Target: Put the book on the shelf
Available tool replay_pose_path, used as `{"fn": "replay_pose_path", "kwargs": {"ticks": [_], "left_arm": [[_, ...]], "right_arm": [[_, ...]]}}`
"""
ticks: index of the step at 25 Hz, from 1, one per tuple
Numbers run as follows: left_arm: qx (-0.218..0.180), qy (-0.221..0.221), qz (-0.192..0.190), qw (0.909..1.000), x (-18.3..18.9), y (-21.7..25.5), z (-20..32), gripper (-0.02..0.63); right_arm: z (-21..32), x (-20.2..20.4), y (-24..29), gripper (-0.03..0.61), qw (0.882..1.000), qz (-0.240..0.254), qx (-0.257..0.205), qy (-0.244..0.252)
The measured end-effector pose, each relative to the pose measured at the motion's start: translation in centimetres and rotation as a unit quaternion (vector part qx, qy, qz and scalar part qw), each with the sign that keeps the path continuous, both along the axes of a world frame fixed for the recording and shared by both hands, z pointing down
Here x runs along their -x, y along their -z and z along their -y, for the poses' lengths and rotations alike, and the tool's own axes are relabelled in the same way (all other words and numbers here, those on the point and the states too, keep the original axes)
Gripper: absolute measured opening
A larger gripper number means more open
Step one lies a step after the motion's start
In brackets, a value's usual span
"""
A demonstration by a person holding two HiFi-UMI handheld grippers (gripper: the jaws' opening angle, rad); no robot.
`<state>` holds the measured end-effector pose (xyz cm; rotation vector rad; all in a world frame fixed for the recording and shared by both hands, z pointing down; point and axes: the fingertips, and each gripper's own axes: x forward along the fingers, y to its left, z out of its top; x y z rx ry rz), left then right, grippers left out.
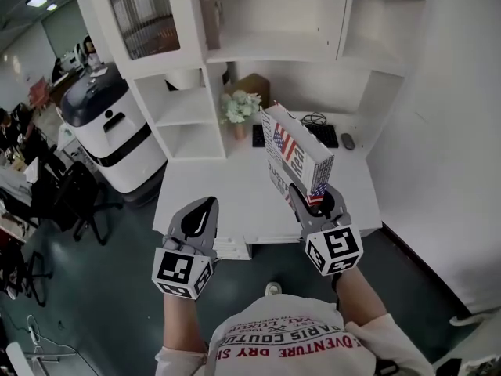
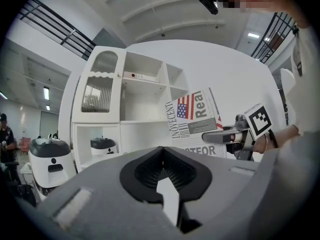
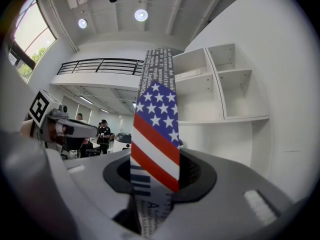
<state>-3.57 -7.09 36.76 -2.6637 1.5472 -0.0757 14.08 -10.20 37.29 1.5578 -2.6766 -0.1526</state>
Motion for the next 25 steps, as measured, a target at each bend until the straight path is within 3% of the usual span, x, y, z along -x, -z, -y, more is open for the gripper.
{"fn": "replay_pose_path", "kwargs": {"ticks": [6,11,25], "left_arm": [[-0.033,-0.004,0.008,0.9994,-1.7,2.2,6.2,0.005],[-0.034,-0.007,0.006,0.9994,-1.3,2.5,9.5,0.005],[-0.071,-0.040,0.024,0.9964,4.7,7.0,18.0,0.005]], "right_arm": [[6.5,-0.9,1.8,0.149,1.000,-0.006,-0.026,0.007],[10.3,0.4,3.8,0.149,0.999,-0.011,-0.044,0.009],[19.8,6.7,16.0,0.150,0.987,-0.029,-0.145,-0.057]]}}
